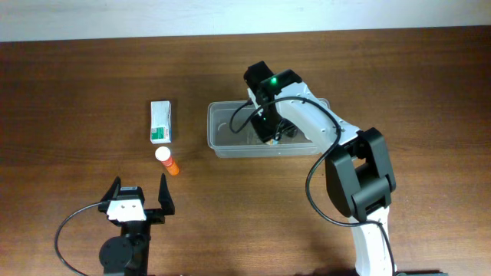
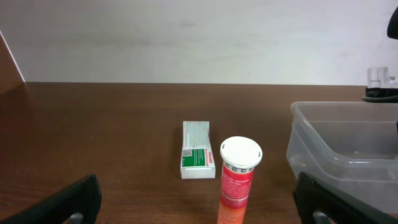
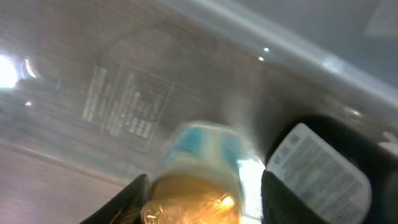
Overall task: Pack container
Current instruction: 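Lower the jar into the container beside the brown bottle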
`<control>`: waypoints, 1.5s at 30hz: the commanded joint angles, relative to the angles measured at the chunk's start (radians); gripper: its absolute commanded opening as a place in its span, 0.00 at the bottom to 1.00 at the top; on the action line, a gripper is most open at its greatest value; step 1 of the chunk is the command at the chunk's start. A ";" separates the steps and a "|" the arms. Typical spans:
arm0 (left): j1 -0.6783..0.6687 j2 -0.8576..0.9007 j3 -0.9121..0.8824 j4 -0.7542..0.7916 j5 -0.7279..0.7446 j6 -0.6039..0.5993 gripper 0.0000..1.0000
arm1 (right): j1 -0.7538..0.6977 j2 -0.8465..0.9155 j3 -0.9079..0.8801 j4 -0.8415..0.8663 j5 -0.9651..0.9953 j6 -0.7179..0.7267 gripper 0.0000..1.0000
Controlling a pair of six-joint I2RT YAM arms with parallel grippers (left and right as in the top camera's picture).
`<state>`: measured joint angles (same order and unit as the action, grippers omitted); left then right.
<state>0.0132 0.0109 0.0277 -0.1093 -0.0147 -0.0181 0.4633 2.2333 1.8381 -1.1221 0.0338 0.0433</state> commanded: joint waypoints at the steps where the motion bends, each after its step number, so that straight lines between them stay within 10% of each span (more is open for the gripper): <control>1: 0.005 -0.005 -0.007 0.004 0.010 0.015 0.99 | -0.020 0.001 -0.007 -0.006 0.023 -0.002 0.50; 32: 0.005 -0.005 -0.007 0.004 0.010 0.015 0.99 | -0.018 0.000 0.187 -0.124 -0.274 -0.014 0.49; 45: 0.005 -0.005 -0.007 0.004 0.010 0.015 0.99 | -0.018 0.001 0.135 -0.119 -0.241 -0.013 0.26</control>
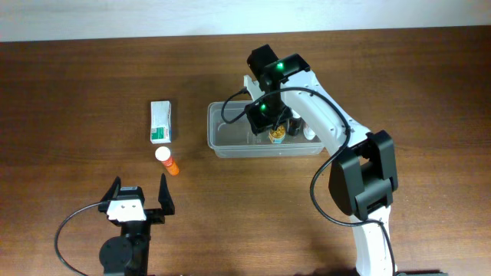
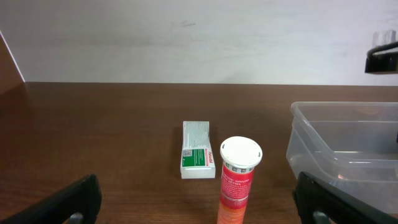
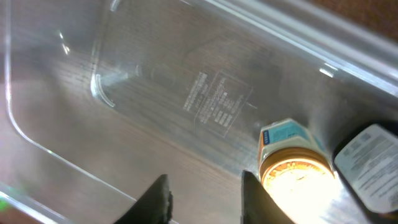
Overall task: Pack container
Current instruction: 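Lower the jar into the container beside the brown bottle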
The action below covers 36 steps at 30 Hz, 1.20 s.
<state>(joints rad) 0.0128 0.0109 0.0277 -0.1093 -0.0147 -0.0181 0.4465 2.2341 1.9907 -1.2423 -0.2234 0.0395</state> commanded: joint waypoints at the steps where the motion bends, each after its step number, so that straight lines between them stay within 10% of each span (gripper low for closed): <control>1: 0.005 -0.005 -0.007 0.004 0.010 0.015 0.99 | -0.001 0.000 -0.017 0.001 0.022 -0.010 0.23; 12: 0.005 -0.005 -0.007 0.004 0.011 0.015 0.99 | -0.002 0.000 -0.048 0.031 0.025 -0.008 0.04; 36: 0.005 -0.005 -0.007 0.004 0.010 0.015 0.99 | -0.002 0.000 -0.111 0.082 0.131 -0.002 0.04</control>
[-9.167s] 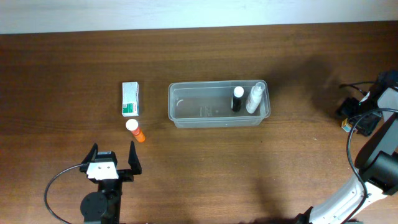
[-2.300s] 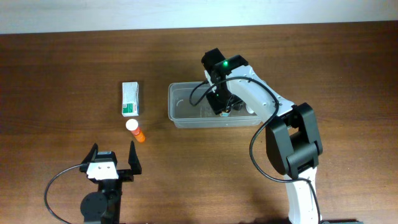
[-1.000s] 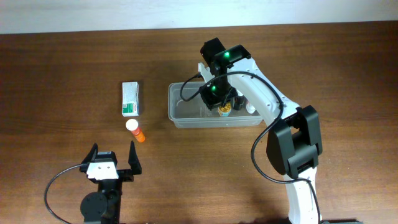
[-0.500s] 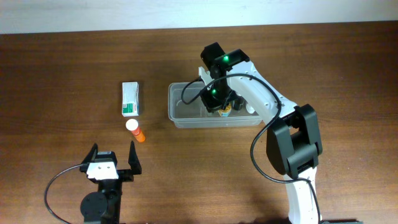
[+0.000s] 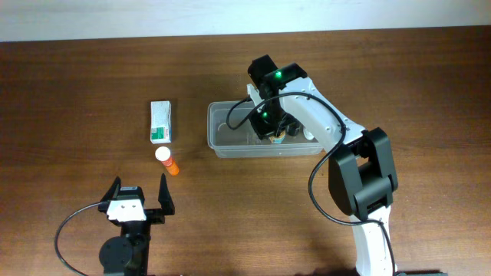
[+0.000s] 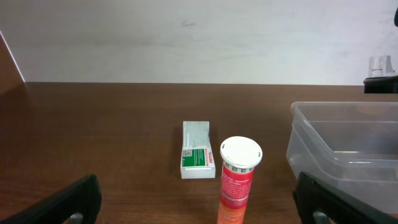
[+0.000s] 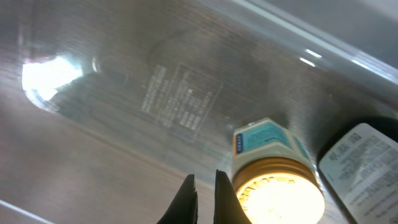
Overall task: Pack container
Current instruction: 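Lower the jar into the container beside the brown bottle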
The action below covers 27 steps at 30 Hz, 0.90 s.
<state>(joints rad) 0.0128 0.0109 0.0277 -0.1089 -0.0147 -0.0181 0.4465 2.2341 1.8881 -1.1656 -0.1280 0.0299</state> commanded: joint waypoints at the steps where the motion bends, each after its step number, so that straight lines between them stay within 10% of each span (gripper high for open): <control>1: 0.005 -0.005 -0.007 0.003 0.010 0.015 0.99 | -0.002 0.000 -0.008 0.006 0.036 0.007 0.04; 27: 0.005 -0.005 -0.007 0.004 0.011 0.015 0.99 | -0.003 0.000 -0.018 0.022 0.105 0.015 0.04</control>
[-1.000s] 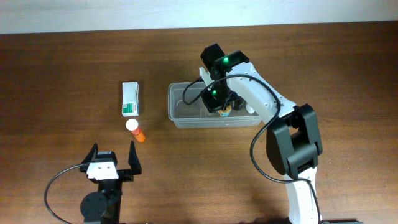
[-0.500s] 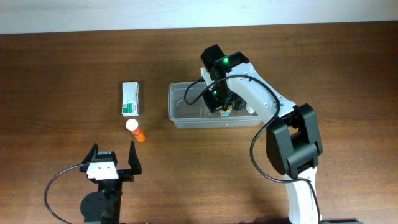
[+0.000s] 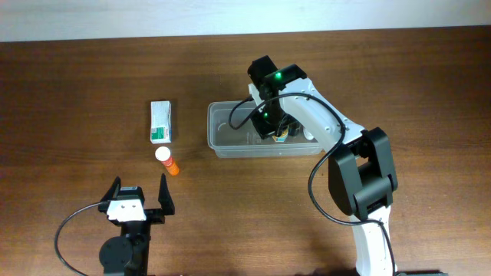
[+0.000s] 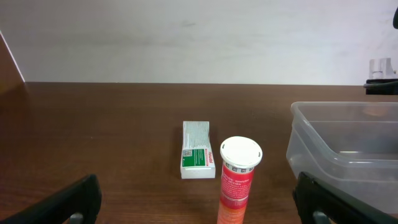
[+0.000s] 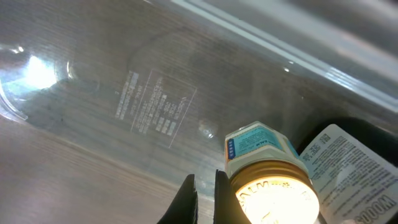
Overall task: Pack container
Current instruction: 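Lower the jar into the container beside the brown bottle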
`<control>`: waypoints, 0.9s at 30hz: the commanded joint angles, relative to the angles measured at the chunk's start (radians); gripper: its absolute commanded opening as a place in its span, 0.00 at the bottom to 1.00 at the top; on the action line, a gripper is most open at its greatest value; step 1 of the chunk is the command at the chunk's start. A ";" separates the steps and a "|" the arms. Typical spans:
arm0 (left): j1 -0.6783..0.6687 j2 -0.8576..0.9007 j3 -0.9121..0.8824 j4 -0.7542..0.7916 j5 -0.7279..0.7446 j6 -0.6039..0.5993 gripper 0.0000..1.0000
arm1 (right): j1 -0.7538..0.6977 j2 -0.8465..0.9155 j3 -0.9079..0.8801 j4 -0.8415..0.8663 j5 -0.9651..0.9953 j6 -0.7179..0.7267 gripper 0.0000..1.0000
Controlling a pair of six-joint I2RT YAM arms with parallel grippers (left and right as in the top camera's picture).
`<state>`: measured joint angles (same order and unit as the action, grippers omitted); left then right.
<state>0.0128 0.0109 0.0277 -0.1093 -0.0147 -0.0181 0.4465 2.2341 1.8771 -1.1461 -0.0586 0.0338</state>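
A clear plastic container (image 3: 222, 138) stands at the table's centre. Inside it are a gold-lidded jar (image 5: 268, 190) with a blue-white label and a dark bottle (image 5: 348, 168) with a white label, side by side. My right gripper (image 5: 204, 198) is low inside the container, shut with nothing between its fingers, right beside the jar's lid; from overhead the right gripper (image 3: 270, 125) hides most of the jar. A green-white box (image 4: 198, 158) and an orange tube (image 4: 239, 177) with a white cap sit left of the container. My left gripper (image 4: 199, 211) rests open in front of them.
In the overhead view the box (image 3: 159, 122) lies flat and the tube (image 3: 167, 160) sits just below it, both between the container and my left gripper (image 3: 138, 201). Bare container floor (image 5: 112, 124) stretches left of the jar. The right arm reaches over the container's far rim.
My right gripper, still shut, has shifted slightly toward the jar, whose lid now looks larger and closer. The left arm, box and tube have not moved.
At first my right gripper was low in the container with the jar between its open fingers. Then it was higher, fingers closer together, the jar standing free beside the dark bottle. After that it was shut and low beside the jar, as now.
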 commanded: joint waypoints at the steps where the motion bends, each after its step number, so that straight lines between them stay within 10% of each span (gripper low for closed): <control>1: 0.005 -0.005 -0.007 0.004 0.010 0.015 0.99 | -0.003 0.000 -0.007 0.002 0.041 0.012 0.04; 27: 0.005 -0.005 -0.007 0.004 0.011 0.015 0.99 | -0.049 0.000 -0.007 0.003 0.097 0.026 0.04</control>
<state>0.0132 0.0109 0.0277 -0.1093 -0.0147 -0.0181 0.4149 2.2341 1.8771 -1.1461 0.0109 0.0525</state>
